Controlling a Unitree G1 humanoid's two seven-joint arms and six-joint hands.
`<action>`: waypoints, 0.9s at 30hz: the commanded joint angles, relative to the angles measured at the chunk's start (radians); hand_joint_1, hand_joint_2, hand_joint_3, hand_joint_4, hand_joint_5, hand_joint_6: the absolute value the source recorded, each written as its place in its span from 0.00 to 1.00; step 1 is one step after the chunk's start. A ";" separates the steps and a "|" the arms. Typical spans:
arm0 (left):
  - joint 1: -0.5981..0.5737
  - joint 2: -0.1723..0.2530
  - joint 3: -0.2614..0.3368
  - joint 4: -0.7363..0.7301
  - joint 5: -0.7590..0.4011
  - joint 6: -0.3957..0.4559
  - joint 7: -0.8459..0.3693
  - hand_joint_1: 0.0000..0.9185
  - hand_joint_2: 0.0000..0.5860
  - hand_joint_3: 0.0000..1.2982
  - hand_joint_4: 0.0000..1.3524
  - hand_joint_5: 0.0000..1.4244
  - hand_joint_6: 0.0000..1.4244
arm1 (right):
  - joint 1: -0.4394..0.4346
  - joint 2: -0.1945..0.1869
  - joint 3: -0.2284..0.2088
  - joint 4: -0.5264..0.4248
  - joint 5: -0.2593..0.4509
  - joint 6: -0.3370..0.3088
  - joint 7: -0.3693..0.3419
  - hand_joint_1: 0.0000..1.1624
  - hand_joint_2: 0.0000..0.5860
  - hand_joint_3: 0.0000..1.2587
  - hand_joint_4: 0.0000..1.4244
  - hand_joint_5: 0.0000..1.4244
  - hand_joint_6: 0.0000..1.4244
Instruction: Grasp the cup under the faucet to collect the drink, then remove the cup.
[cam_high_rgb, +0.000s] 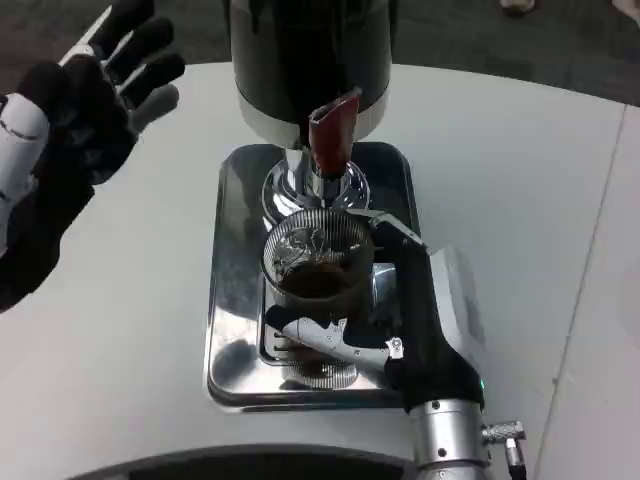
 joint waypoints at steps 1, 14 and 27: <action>0.060 0.050 0.020 -0.021 0.088 -0.086 -0.015 0.00 0.40 0.00 0.00 0.00 0.00 | 0.032 0.020 0.018 -0.068 -0.004 0.000 0.012 0.94 0.19 0.61 0.66 0.66 0.90; 0.297 0.122 -0.004 -0.091 0.488 -0.320 0.066 0.00 0.37 0.00 0.00 0.00 0.00 | 0.132 -0.014 0.078 -0.217 -0.064 0.010 0.058 0.93 0.18 0.61 0.67 0.67 0.91; 0.459 0.128 -0.042 -0.243 0.841 -0.313 0.202 0.00 0.23 0.00 0.00 0.00 0.00 | 0.202 -0.025 0.088 -0.345 -0.067 0.020 0.121 0.92 0.18 0.61 0.68 0.67 0.93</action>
